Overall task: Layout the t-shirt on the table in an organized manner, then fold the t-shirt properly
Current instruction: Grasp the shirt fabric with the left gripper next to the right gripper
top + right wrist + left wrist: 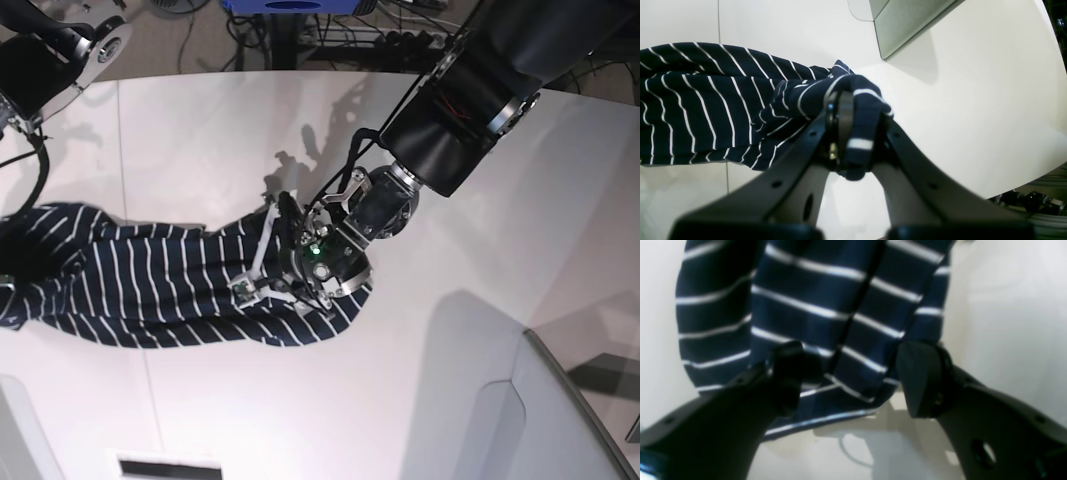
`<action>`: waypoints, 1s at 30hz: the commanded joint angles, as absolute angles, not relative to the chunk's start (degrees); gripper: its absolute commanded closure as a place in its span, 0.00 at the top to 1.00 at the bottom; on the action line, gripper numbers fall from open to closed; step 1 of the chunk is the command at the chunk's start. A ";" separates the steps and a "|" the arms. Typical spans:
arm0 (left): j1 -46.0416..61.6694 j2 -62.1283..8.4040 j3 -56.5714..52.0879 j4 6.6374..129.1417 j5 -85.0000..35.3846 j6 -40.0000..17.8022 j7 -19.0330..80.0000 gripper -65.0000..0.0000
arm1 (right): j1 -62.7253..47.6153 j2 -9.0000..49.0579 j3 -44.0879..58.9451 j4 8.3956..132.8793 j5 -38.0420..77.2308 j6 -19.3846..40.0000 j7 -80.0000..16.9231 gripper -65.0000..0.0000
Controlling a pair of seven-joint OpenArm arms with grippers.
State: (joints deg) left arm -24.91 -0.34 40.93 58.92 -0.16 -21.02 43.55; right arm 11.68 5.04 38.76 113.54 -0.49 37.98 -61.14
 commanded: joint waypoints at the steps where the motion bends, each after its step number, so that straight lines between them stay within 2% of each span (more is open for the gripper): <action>1: -26.42 0.31 40.75 59.47 -0.22 -20.62 42.77 0.67 | 12.88 5.93 38.73 114.42 -0.22 37.67 -59.82 0.03; 11: -26.95 0.48 41.27 55.34 -0.13 -20.62 42.68 0.67 | 12.88 5.93 38.73 114.42 -0.22 37.67 -59.82 0.03; 12: -27.03 0.48 41.36 55.34 -0.13 -20.62 42.68 0.64 | 12.88 5.93 38.73 114.42 -0.22 37.67 -59.82 0.03; 14: -27.12 0.57 41.36 55.34 -0.13 -20.70 42.68 0.51 | 12.88 5.93 38.73 114.42 -0.22 37.67 -59.82 0.03; 17: -27.12 0.66 41.36 55.34 -0.13 -20.70 42.68 0.28 | 12.88 5.93 38.73 114.42 -0.22 37.67 -59.82 0.03; 20: -27.12 0.75 41.36 55.34 -0.13 -20.70 42.68 0.15 | 12.88 5.93 38.73 114.42 -0.22 37.67 -59.82 0.03; 23: -27.12 0.75 41.36 55.25 -0.13 -20.70 42.59 0.11 | 12.88 5.93 38.73 114.42 -0.22 37.67 -59.82 0.03; 30: -27.12 0.75 41.36 54.90 -0.13 -20.79 42.59 0.09 | 12.88 5.93 38.73 114.42 -0.22 37.67 -59.82 0.03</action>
